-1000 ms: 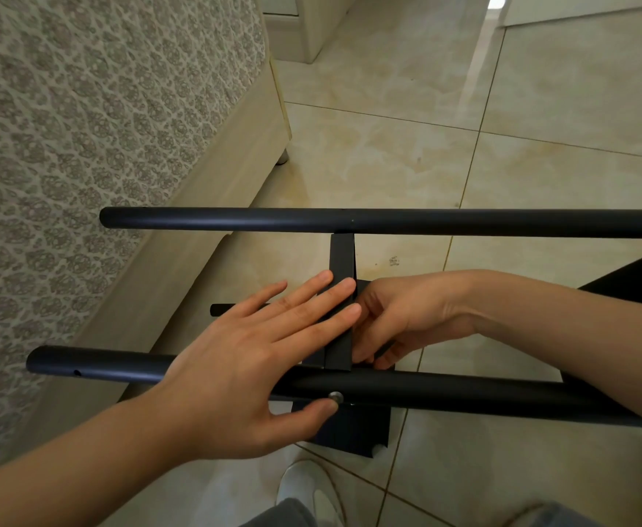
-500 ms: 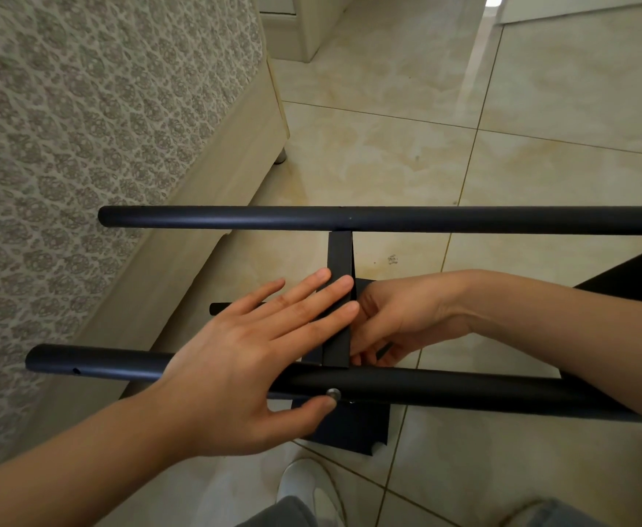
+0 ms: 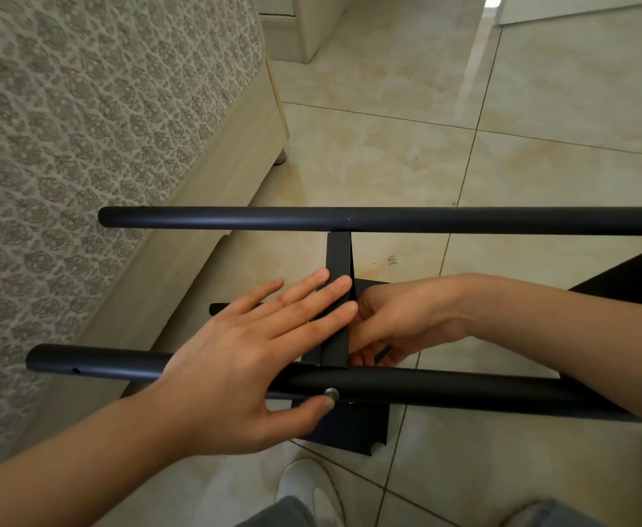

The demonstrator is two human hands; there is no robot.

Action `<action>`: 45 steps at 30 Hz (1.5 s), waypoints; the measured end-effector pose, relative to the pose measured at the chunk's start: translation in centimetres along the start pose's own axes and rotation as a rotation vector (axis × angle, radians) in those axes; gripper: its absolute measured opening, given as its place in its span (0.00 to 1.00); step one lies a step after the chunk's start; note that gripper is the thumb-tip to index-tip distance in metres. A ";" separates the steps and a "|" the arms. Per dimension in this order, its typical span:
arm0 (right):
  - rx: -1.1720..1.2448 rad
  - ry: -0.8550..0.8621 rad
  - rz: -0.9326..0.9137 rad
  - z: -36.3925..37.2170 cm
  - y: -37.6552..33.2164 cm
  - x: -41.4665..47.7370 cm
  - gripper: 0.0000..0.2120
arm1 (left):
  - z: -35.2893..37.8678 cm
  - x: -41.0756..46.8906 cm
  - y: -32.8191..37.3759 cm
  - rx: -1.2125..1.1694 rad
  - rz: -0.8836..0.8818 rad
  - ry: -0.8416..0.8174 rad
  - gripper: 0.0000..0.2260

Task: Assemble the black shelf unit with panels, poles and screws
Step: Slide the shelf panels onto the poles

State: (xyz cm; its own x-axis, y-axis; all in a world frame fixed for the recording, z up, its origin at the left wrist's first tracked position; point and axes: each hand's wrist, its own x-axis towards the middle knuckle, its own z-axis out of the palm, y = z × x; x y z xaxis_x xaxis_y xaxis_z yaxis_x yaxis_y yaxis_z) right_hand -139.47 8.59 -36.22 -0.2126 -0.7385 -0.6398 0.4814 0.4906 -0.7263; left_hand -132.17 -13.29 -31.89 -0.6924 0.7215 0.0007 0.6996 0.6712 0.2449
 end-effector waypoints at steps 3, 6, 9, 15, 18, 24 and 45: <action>0.003 -0.028 -0.017 -0.2 -0.2 -0.2 0.06 | 0.0 0.1 0.0 -0.001 0.003 0.002 0.34; 0.000 -0.037 -0.020 -0.4 -0.2 -0.4 0.05 | 0.0 0.2 0.0 0.000 0.007 0.008 0.33; 0.012 -0.013 0.008 -0.2 0.0 -0.2 0.06 | 0.0 0.2 -0.1 0.001 0.009 0.010 0.33; 0.004 -0.007 0.018 0.0 0.4 0.2 0.07 | 0.0 0.2 -0.1 0.000 0.016 0.013 0.33; 0.021 -0.044 0.011 -0.5 0.1 -0.2 0.06 | 0.0 0.3 -0.1 0.003 0.014 0.012 0.33; 0.011 -0.020 -0.009 -0.6 0.2 -0.1 0.09 | -0.1 0.3 0.0 0.000 0.010 0.010 0.33; -0.002 -0.028 -0.009 -0.9 0.2 -0.2 0.05 | 0.0 0.3 0.0 0.010 0.014 0.020 0.33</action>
State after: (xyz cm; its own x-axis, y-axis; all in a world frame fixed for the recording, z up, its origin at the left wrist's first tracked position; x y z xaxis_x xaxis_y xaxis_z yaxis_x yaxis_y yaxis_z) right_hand -140.08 9.23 -36.44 -0.1933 -0.7556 -0.6258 0.4782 0.4844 -0.7326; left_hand -132.38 -13.10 -31.87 -0.6856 0.7276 0.0239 0.7112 0.6624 0.2354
